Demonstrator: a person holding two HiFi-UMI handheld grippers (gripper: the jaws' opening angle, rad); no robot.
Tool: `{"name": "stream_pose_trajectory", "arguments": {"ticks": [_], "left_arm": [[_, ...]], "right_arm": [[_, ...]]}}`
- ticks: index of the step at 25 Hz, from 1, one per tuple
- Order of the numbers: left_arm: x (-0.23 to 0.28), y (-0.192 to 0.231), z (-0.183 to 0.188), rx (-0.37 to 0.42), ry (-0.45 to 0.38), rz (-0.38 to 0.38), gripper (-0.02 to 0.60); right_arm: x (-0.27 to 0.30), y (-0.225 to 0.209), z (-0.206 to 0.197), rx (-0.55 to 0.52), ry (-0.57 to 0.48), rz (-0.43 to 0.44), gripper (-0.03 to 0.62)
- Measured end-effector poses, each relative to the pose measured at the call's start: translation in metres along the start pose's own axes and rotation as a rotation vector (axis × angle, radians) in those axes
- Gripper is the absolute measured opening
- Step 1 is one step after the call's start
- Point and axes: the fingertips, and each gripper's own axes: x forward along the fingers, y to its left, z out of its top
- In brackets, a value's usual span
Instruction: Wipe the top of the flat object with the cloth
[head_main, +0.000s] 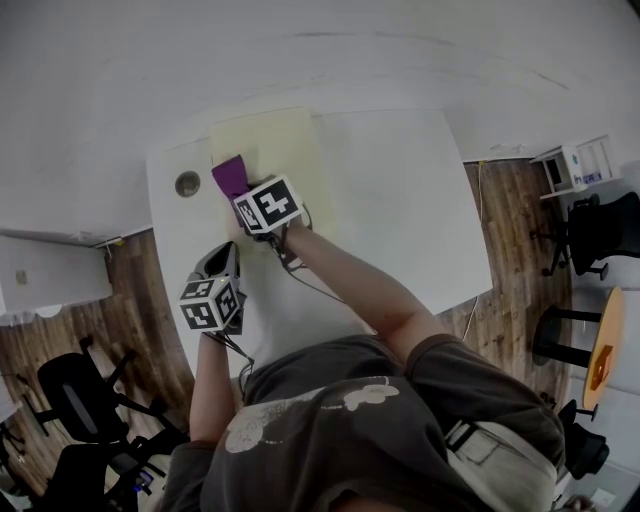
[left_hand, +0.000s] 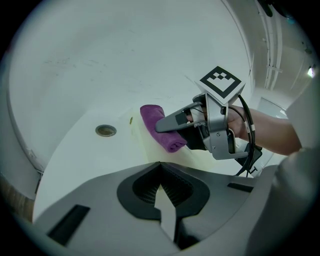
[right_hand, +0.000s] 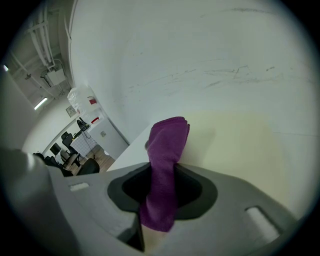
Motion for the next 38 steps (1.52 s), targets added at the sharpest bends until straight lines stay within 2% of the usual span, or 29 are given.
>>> {"name": "stream_pose_trajectory", "arguments": {"ticks": [5, 11, 30, 38], "left_arm": [[0.000, 0.001, 0.000, -0.012, 0.001, -0.010, -0.005], [-0.001, -0.002, 0.000, 0.042, 0.010, 0.019, -0.004], [0.000, -0.004, 0.000, 0.049, 0.009, 0.030, -0.003], [-0.001, -0.005, 0.000, 0.062, 0.012, 0.035, -0.005]], "right_arm": [[-0.012, -0.023, -0.005, 0.031, -0.013, -0.037, 0.118], [-0.033, -0.052, -0.016, 0.076, -0.030, -0.082, 0.120], [-0.095, -0.144, -0.047, 0.201, -0.082, -0.229, 0.120], [-0.113, -0.165, -0.056, 0.238, -0.089, -0.270, 0.120]]}}
